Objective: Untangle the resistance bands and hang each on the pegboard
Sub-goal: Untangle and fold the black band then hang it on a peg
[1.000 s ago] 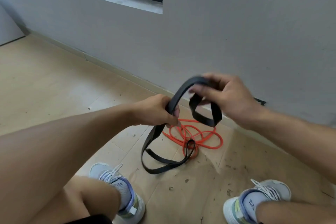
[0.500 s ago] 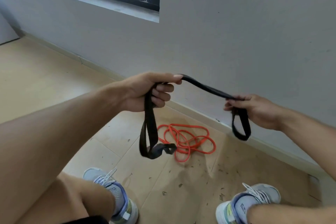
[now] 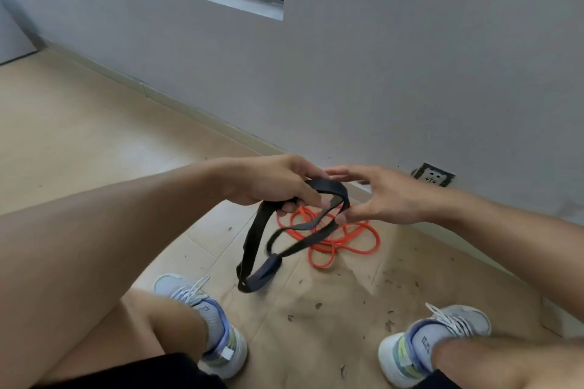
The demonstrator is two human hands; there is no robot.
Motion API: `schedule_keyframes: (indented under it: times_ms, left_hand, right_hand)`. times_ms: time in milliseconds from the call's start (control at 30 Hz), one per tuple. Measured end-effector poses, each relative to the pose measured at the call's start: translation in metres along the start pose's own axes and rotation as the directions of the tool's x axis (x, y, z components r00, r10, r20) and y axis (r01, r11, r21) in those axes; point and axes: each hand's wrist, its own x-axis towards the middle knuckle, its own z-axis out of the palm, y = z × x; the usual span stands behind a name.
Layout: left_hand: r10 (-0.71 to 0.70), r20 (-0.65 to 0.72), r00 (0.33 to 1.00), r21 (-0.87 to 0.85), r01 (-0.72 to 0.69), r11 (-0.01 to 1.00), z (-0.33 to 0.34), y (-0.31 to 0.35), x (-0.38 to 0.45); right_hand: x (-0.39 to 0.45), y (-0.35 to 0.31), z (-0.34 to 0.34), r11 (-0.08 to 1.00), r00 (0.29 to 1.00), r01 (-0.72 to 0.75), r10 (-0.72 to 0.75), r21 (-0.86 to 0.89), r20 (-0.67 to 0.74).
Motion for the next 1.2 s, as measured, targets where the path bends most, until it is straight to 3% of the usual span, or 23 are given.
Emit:
schedule_keyframes:
  times_ms: [100, 200, 367, 467, 633, 800, 1000, 1200]
  left_hand:
    - [0.022, -0.019, 1.0, -0.012, -0.022, 1.0, -0.002, 0.001, -0.001]
    - [0.026, -0.139, 0.99, -0.006, -0.027, 1.0, -0.009, -0.002, -0.001]
    - [-0.015, -0.343, 0.939, 0.222, 0.097, 0.97, -0.019, -0.019, 0.002]
    - [0.024, -0.426, 0.905, 0.302, 0.117, 0.946, -0.022, -0.023, 0.002]
    - [0.107, -0.426, 0.898, 0.054, -0.093, 0.994, -0.029, -0.007, -0.01]
    - [0.226, -0.392, 0.892, -0.054, -0.267, 0.962, -0.02, 0.014, -0.017]
    - [0.285, -0.416, 0.863, 0.051, -0.291, 0.955, -0.013, 0.026, -0.02]
    - [0.333, -0.504, 0.797, 0.043, -0.362, 0.931, -0.004, 0.031, -0.017]
  right_hand:
    - [0.005, -0.013, 0.007, 0.996, 0.995, 0.059, -0.054, 0.063, -0.08]
    - [0.01, -0.012, 0.006, 0.959, 0.98, 0.12, -0.072, 0.258, -0.187]
    - [0.006, -0.017, -0.01, 0.825, 0.926, 0.266, -0.075, 0.498, -0.37]
    - [0.003, -0.01, -0.013, 0.848, 0.951, 0.195, -0.04, 0.494, -0.307]
    - [-0.004, 0.01, -0.01, 0.94, 0.993, -0.02, 0.059, 0.341, -0.105]
    - [-0.001, 0.013, -0.002, 0.948, 0.998, -0.02, 0.038, 0.319, -0.051]
    - [0.003, 0.007, 0.008, 0.948, 0.999, -0.01, -0.008, 0.319, 0.053]
    - [0.01, 0.004, 0.019, 0.936, 0.999, 0.04, -0.032, 0.35, -0.03]
